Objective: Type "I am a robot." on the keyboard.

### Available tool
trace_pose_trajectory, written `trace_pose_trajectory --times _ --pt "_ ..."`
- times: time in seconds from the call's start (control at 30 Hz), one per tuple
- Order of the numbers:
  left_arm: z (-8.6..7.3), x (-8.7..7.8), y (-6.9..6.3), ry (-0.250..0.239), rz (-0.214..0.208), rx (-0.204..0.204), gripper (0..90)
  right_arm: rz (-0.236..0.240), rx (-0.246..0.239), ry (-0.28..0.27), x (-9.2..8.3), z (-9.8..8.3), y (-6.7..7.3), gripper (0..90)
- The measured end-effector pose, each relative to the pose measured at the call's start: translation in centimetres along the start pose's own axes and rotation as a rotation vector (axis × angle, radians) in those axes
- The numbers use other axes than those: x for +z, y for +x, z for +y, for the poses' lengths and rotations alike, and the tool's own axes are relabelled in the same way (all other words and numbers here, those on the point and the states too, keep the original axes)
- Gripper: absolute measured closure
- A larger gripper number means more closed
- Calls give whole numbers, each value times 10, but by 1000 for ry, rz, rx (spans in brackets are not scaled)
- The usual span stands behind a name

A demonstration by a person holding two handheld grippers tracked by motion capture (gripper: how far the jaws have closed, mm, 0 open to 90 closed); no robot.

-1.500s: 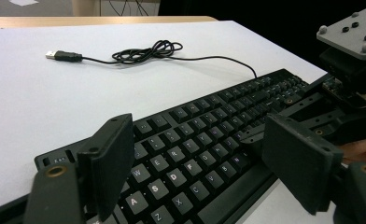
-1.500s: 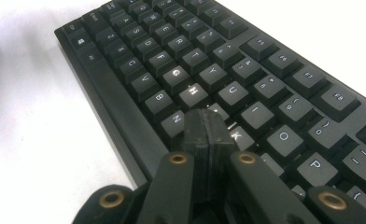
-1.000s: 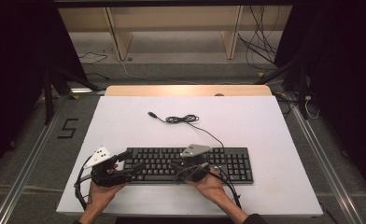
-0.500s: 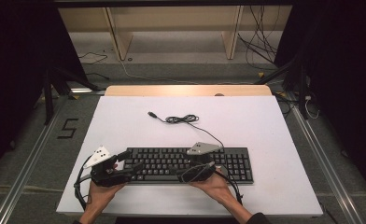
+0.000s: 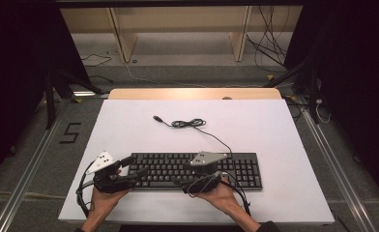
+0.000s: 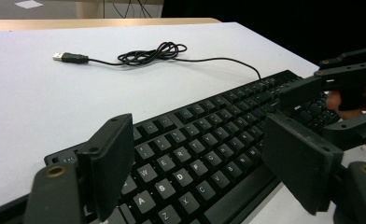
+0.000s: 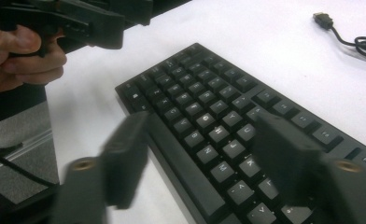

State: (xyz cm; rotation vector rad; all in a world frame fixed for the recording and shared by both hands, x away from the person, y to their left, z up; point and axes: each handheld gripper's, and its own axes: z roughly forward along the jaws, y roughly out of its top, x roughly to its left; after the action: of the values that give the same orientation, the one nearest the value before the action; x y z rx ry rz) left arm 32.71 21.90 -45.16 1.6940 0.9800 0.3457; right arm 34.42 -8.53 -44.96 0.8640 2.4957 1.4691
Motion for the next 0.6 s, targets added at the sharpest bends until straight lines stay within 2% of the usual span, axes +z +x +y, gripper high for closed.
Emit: trace_pose_trajectory --times 0.13,0.3,0.5,0.6 --pt "0 0 1 1 4 -2 251 0 -9 9 2 -1 2 578" --pt "0 -1 3 -1 10 -5 251 -12 -17 57 8 -5 4 753" --pt "0 -2 6 -3 20 -9 251 -27 -31 112 17 -8 5 887" --pt "0 -2 7 -2 24 -11 251 -32 -36 128 20 -10 5 900"
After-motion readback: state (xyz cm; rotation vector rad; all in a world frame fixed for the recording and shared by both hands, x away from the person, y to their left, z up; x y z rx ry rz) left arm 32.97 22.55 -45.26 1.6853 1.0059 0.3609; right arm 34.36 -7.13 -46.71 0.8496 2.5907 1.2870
